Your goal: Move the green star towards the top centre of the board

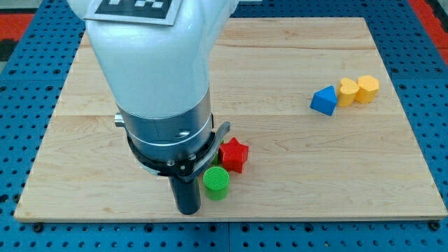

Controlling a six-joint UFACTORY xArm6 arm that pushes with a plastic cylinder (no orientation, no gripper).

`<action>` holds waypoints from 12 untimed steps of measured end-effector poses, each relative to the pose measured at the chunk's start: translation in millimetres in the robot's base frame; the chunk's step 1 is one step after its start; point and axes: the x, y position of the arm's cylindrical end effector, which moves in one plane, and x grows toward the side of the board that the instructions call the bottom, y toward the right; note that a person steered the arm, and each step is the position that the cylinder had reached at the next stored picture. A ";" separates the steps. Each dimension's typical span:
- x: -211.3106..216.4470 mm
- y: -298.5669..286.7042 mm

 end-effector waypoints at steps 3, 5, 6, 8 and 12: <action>-40.8 24.0; -79.4 24.0; -106.3 24.0; -171.2 24.0; -296.7 24.1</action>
